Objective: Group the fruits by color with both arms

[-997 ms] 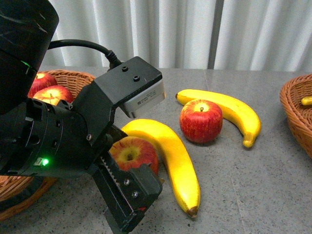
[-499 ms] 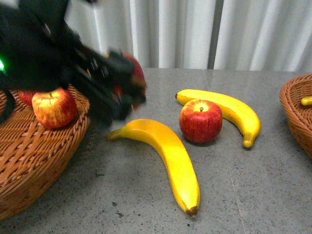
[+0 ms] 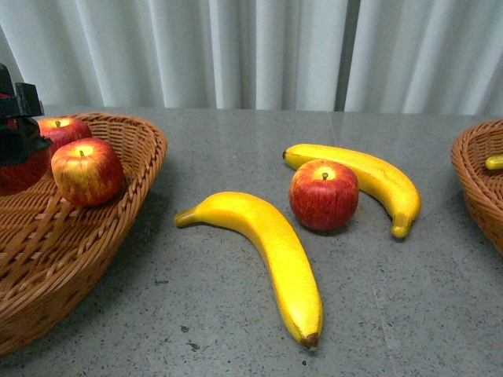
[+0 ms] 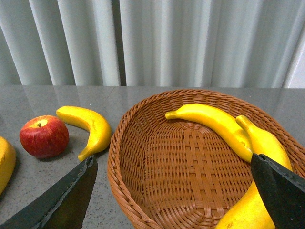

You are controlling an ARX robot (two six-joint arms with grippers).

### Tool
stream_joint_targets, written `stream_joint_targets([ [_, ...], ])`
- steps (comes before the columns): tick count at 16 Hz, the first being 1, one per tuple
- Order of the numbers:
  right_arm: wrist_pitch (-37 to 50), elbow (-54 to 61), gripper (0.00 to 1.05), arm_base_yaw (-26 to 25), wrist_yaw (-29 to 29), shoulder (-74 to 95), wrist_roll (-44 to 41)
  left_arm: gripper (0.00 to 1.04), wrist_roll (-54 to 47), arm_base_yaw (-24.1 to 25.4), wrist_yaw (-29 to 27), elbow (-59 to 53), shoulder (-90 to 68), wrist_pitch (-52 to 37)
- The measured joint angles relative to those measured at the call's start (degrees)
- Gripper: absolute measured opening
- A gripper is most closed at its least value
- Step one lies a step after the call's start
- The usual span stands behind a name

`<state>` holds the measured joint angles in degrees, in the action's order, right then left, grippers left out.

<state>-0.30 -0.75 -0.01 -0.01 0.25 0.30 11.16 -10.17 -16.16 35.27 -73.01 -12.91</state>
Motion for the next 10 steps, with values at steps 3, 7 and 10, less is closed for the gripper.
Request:
stream_joint_targets([
  [3,0.0,0.0,0.98,0.0,0.0,0.0,0.0,0.98,3.9,-2.4,0.2,-1.2,1.7,1.4],
  [7,0.0,0.0,0.98,0.0,0.0,0.0,0.0,0.98,4.3,-3.4,1.3,0.3,2.4,2.0],
  [10,0.0,0.0,0.98,0.0,0.0,0.0,0.0,0.98,5.0,-4.2,2.8,2.6,1.7,1.7],
])
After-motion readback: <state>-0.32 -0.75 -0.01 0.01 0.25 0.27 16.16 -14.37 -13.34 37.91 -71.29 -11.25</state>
